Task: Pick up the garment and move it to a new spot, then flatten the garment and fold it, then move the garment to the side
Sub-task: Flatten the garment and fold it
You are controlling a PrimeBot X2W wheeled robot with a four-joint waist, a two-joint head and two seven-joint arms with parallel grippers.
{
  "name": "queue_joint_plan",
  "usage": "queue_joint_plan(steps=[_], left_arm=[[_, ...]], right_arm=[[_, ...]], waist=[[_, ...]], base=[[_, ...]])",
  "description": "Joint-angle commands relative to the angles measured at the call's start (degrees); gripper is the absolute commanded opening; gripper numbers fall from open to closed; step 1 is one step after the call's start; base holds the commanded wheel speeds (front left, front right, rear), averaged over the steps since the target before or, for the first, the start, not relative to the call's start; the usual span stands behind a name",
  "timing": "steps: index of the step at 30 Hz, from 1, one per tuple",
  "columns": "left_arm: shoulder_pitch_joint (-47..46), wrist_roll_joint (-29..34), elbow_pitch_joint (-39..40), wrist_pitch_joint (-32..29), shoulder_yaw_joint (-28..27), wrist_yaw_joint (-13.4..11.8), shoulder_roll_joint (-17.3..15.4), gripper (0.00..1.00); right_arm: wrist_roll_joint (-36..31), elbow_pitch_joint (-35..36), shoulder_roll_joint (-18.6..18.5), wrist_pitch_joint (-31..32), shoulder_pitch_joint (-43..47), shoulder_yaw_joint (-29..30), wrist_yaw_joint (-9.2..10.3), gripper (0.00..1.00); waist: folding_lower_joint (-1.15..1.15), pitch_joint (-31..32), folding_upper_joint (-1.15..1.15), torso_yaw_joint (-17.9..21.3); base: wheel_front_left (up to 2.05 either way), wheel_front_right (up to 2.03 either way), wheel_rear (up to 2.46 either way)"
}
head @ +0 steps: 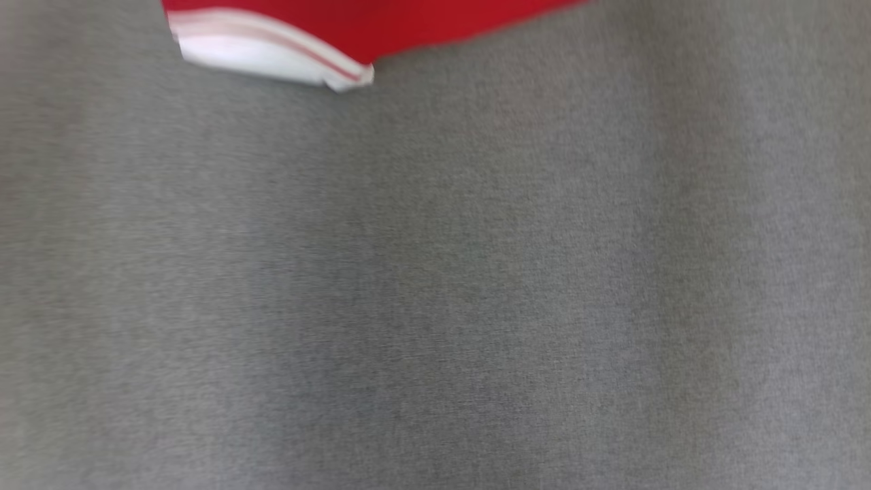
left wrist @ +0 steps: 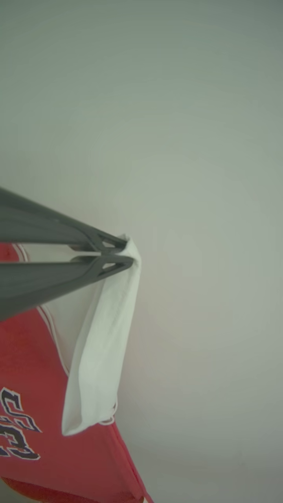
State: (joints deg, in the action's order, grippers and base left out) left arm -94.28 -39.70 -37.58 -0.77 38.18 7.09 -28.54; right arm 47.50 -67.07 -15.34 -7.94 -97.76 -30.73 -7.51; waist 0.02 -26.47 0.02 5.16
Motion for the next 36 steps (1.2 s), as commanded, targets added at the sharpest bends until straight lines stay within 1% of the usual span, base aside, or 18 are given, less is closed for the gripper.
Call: queue_joint_plan(steps=[1,2,5,6,7,8,9,10,12,14,16,20,23,25,26,30,36], left_arm=[[-3.67,0.71,-2.1,1.69,-0.58,-0.82,1.09,0.0],[-3.67,0.71,-2.1,1.69,-0.58,-0.82,1.09,0.0],[-8.46,0.77,-5.17,4.38,-1.29,-1.24,4.69,0.0],[-9.86,2.15,-5.93,5.56,-0.69,-1.39,5.13,0.0],[-10.85,1.56,-6.88,6.54,-0.88,-1.54,6.12,0.0],[-11.71,2.92,-7.88,7.09,-0.02,-1.45,6.59,0.0],[-13.54,5.1,-8.13,9.06,0.8,-1.92,6.38,0.0],[-14.39,4.16,-9.11,9.87,0.28,-2.03,7.02,0.0],[-16.36,5.61,-10.39,12.29,0.03,-3.4,7.06,0.0],[-16.79,3.97,-11.41,13.53,-1.31,-3.3,8.36,0.0],[-15.64,4.03,-12.38,13.41,-0.5,-2.04,8.99,0.0],[-13.64,3.21,-13.74,14.52,0.03,-0.91,8.51,0.0],[-11.22,1.09,-13.64,15.28,-0.97,-0.27,8.85,0.0],[-8.9,1.35,-12.84,15.66,-0.25,-0.1,8.35,0.0],[-7.63,0.4,-12.39,15.79,-0.9,0.0,8.14,0.0],[-2.71,0.35,-8.11,16.02,-2.07,0.3,6.78,0.0],[10.99,-2.11,2.21,16.02,-8.14,0.41,4.83,0.0]], right_arm=[[-1.34,-2.33,0.03,-2.44,-3.18,0.44,0.04,0.0],[-1.34,-2.33,0.03,-2.44,-3.18,0.44,0.04,0.0],[-4.6,-4.95,-0.87,-5.7,-7.87,0.78,0.04,0.0],[-5.92,-5.51,-1.26,-6.29,-8.75,0.5,0.04,0.0],[-6.51,-5.82,-1.46,-6.78,-9.72,1.12,0.04,0.0],[-7.57,-5.98,-1.81,-7.02,-10.77,1.61,0.04,0.0],[-8.42,-6.03,-2.55,-7.26,-12.31,2.5,0.04,0.0],[-9.02,-5.39,-3.17,-7.31,-13.71,3.87,0.05,0.0],[-11.26,-4.12,-3.46,-7.29,-13.93,5.67,0.05,0.0],[-13.19,-2.15,-3.88,-7.26,-13.62,8.36,0.08,0.0],[-15.21,-0.73,-2.88,-7.26,-11.19,9.76,0.08,0.0],[-17.26,2.44,-1.62,-7.29,-7.7,11.66,0.07,0.0],[-17.72,4.99,-1.3,-7.3,-4.03,11.6,0.08,0.0],[-17.24,6.8,-1.0,-7.29,-1.32,11.09,0.08,0.0],[-16.54,7.95,-1.07,-7.3,-0.29,11.1,0.08,0.0],[-14.19,13.02,-2.04,-7.3,4.59,9.73,0.08,0.0],[-8.1,23.26,-4.07,-7.3,15.89,9.26,0.08,0.0]], waist=[[-0.02,-3.52,-0.02,2.74],[-0.02,-3.52,-0.02,2.74],[-0.02,-5.47,-0.02,2.54],[-0.02,-6.06,-0.02,2.46],[-0.02,-6.58,-0.02,2.37],[-0.02,-7.02,-0.02,2.24],[-0.02,-7.57,-0.02,2.2],[-0.02,-8.07,-0.02,2.28],[-0.02,-8.98,-0.02,2.49],[-0.02,-10.38,-0.02,2.5],[-0.02,-11.5,-0.02,2.4],[-0.02,-13.41,-0.02,2.17],[-0.02,-14.21,-0.02,1.81],[-0.02,-14.31,-0.02,1.49],[-0.02,-14.21,-0.02,1.31],[-0.02,-13.25,-0.02,0.55],[-0.02,-8.44,-0.02,-0.46]], base=[[0.0,0.0,0.0],[0.0,0.0,0.0],[0.0,0.0,0.0],[0.0,0.0,0.0],[0.0,0.0,0.0],[0.0,0.0,0.0],[0.0,0.0,0.0],[0.0,0.0,0.0],[0.0,0.0,0.0],[0.0,0.0,0.0],[0.0,0.0,0.0],[0.0,0.0,0.0],[0.0,0.0,0.0],[0.0,0.0,0.0],[0.0,0.0,0.0],[0.0,0.0,0.0],[0.0,0.0,0.0]])
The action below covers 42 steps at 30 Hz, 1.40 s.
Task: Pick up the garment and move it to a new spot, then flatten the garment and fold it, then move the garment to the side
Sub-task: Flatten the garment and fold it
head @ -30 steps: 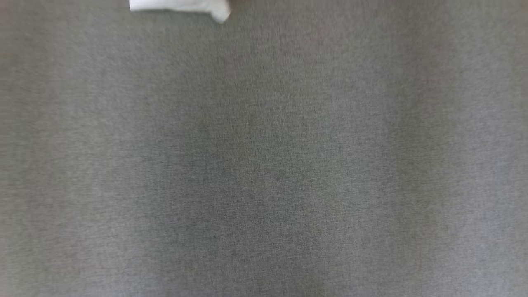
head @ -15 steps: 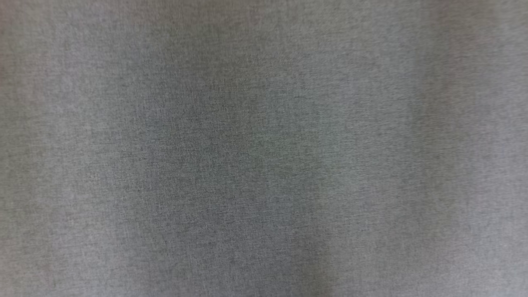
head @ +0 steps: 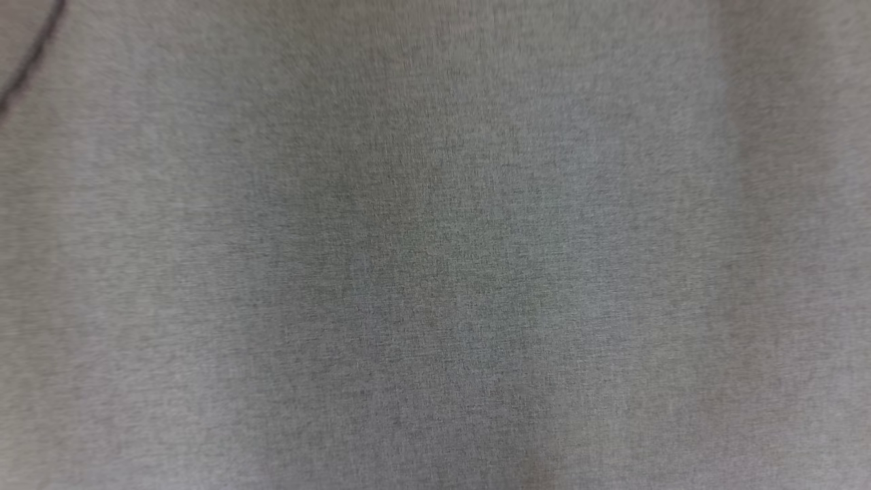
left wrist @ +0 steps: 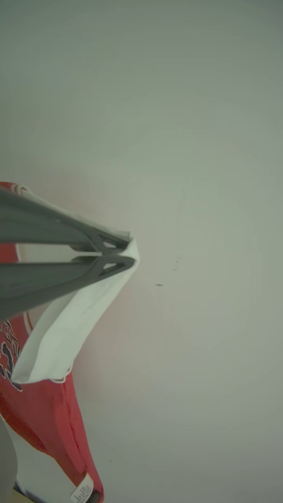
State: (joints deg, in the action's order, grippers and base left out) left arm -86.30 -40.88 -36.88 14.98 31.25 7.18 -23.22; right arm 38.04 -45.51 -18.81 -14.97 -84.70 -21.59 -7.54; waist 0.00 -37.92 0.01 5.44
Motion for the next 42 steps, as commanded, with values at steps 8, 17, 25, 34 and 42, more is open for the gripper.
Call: queue_joint_plan(steps=[8,17,25,34,42], left_arm=[[26.8,-0.92,16.13,0.27,-6.47,-0.56,-1.13,0.0],[46.58,1.45,26.13,0.29,-7.82,-4.92,-0.94,0.0],[66.88,1.85,35.53,0.28,-15.57,-7.85,3.78,0.0],[81.06,3.98,36.12,0.28,-18.93,-5.64,9.57,0.0],[89.28,4.94,34.9,0.28,-18.56,-5.24,11.29,0.0]], right_arm=[[6.64,14.41,-4.05,-0.27,21.9,-1.16,0.11,0.0],[8.37,20.42,-4.61,-0.27,39.22,-0.1,0.11,0.0],[6.19,23.47,-2.21,-0.27,54.04,1.79,0.1,0.0],[6.96,24.95,-2.45,-0.28,65.4,3.17,0.1,0.0],[9.07,27.01,-4.32,3.64,74.29,2.9,0.1,0.0]], waist=[[0.0,12.12,-0.01,-1.26],[0.0,19.81,-0.01,-1.44],[0.0,25.91,-0.01,-0.74],[0.0,30.12,-0.01,-1.56],[0.0,32.62,-0.01,-1.98]], base=[[0.0,0.0,0.0],[0.0,0.0,0.0],[0.0,0.0,0.0],[0.0,0.0,0.0],[0.0,0.0,0.0]])
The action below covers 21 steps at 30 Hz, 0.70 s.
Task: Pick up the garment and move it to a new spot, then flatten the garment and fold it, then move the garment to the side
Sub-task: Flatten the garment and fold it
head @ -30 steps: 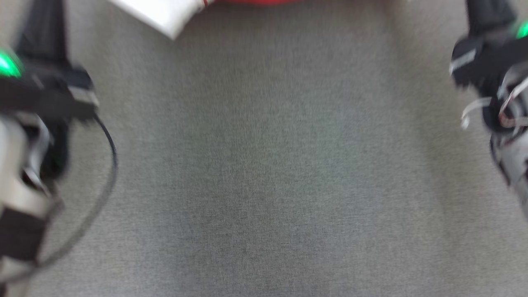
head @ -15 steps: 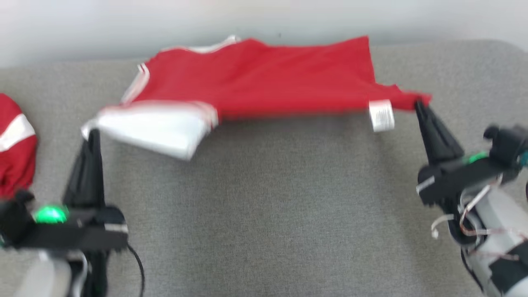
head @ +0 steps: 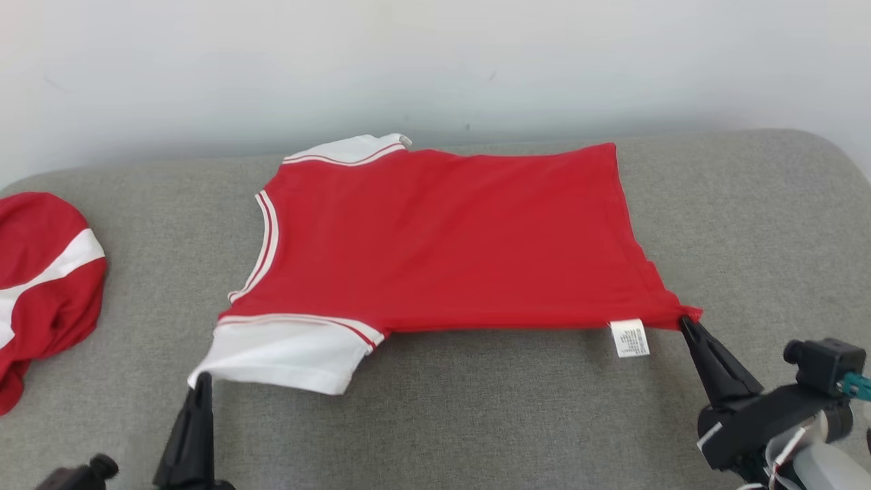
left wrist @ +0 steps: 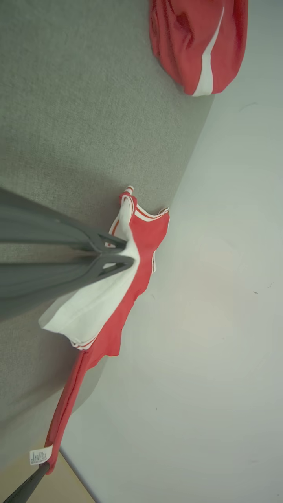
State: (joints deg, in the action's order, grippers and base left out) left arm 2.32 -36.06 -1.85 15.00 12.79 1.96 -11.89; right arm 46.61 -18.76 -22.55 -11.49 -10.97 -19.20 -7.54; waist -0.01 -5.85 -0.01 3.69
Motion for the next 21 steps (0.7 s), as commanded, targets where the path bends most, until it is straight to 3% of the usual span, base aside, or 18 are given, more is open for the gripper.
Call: queue_joint_plan(steps=[1,8,21], left_arm=[[1.27,-0.32,-0.26,0.26,0.16,0.3,0.3,0.0],[5.21,-0.1,-0.55,-0.89,1.8,0.12,-0.24,0.0],[9.05,-1.05,2.38,-6.11,4.38,-0.35,-1.62,0.0]], right_arm=[[0.57,0.46,-0.73,0.19,1.53,1.08,0.1,0.0],[-0.5,2.18,-1.45,3.22,7.29,4.02,0.1,0.0],[-4.34,6.53,0.6,10.43,12.19,8.86,0.1,0.0]], waist=[[0.01,0.72,0.01,-0.25],[0.01,1.5,0.01,-0.41],[0.01,0.68,0.01,-1.79]], base=[[0.0,0.0,0.0],[0.0,0.0,0.0],[0.0,0.0,0.0]])
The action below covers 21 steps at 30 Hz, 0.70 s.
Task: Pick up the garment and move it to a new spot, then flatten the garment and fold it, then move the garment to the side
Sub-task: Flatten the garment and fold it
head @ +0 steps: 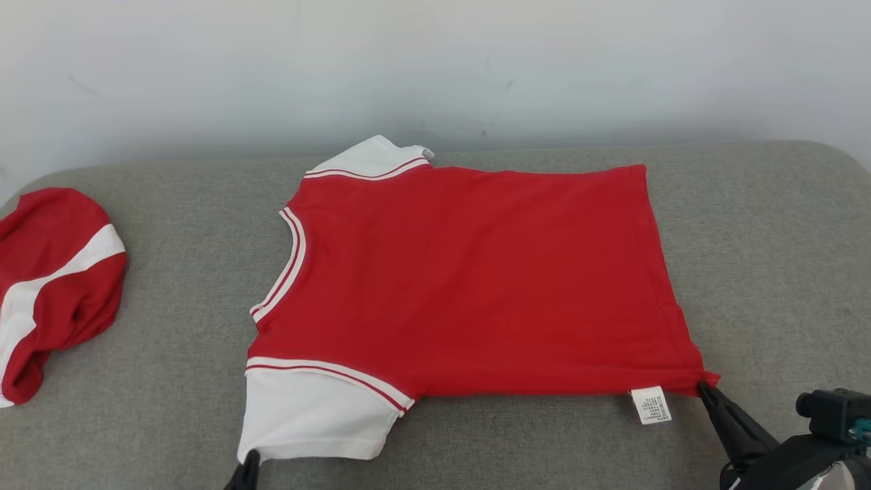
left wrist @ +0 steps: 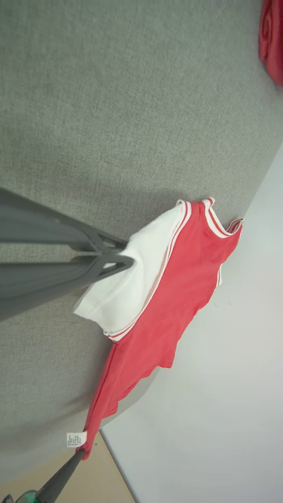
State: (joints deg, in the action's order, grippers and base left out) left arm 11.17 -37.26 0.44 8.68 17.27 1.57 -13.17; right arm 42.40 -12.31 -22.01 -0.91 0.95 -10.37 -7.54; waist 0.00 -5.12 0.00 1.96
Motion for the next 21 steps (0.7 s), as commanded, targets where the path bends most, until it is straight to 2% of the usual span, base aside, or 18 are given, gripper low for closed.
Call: queue_joint_plan(steps=[1,8,13,21], left_arm=[[0.18,-0.57,0.03,0.23,-0.09,0.32,0.08,0.0],[-2.58,0.48,-1.57,0.53,0.4,0.6,-0.23,0.0],[-4.91,3.69,-2.81,1.77,0.97,-0.42,-1.11,0.0],[-6.56,4.93,-1.26,2.38,0.3,-0.75,-2.51,0.0]], right_arm=[[-0.37,0.08,0.26,0.47,0.52,0.43,0.1,0.0],[-3.25,0.55,2.25,1.37,-0.41,2.15,0.1,0.0],[-4.81,0.98,2.76,1.5,-0.72,2.94,0.1,0.0],[-3.81,2.77,3.04,1.09,-1.83,4.43,0.1,0.0]], waist=[[0.0,-0.1,0.0,-0.21],[0.0,-0.38,0.0,-0.69],[0.0,-0.57,0.0,-0.91],[0.0,-0.62,0.0,-0.52]], base=[[0.0,0.0,0.0],[0.0,0.0,0.0],[0.0,0.0,0.0],[0.0,0.0,0.0]])
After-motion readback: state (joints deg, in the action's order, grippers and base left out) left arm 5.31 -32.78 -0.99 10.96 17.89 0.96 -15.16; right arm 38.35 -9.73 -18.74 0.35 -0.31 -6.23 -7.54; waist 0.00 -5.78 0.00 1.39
